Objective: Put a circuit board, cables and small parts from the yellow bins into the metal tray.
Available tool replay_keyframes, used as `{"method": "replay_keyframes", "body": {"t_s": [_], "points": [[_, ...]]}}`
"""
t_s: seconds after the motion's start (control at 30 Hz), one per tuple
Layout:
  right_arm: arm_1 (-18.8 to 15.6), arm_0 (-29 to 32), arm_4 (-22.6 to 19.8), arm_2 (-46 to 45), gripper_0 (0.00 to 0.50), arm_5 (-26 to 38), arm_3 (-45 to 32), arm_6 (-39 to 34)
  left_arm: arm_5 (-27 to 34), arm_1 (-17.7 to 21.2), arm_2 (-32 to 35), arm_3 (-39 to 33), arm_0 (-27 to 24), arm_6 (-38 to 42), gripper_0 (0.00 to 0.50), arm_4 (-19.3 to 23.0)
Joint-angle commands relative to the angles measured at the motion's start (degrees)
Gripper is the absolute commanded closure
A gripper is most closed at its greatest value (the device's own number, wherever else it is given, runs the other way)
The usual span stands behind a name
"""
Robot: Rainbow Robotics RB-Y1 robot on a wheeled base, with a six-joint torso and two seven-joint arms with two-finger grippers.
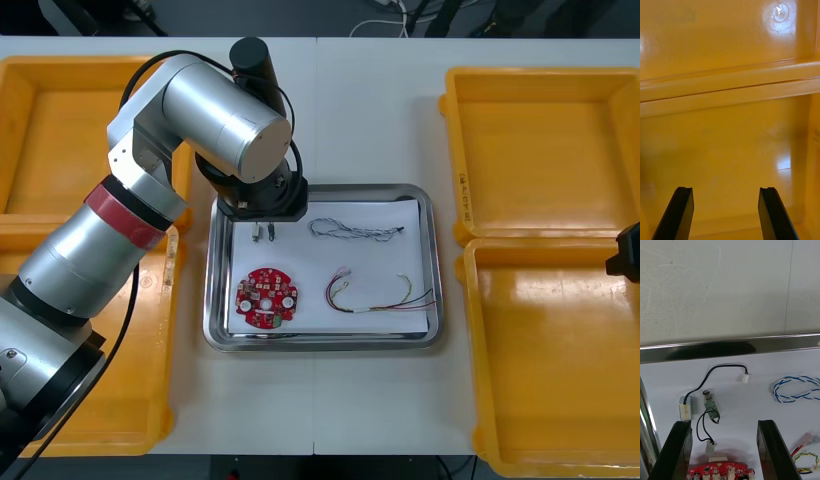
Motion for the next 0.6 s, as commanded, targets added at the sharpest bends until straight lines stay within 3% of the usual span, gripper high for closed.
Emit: {"method": "replay_keyframes", "body": {"t_s": [0.03, 0.17, 0.6], "points": [[0.39, -0.43, 0.84, -0.91, 0.0, -1.71, 0.23, 1.81, -0.63, 0.25, -0.83, -1.02, -1.05, 5.69, 0.0, 0.5], [0.39, -0.35, 1.55, -0.29, 0.0, -3.12, 0.23, 2.69, 0.25, 1.05, -0.22, -2.34, -0.96, 5.69, 0.0, 0.59], [0.48, -0.43, 1.64, 0.15, 0.0, -6.63, 1.82, 4.45, 11.59, 4.56, 9.01, -14.03, 2.11, 3.41, 0.0, 2.17]]}}
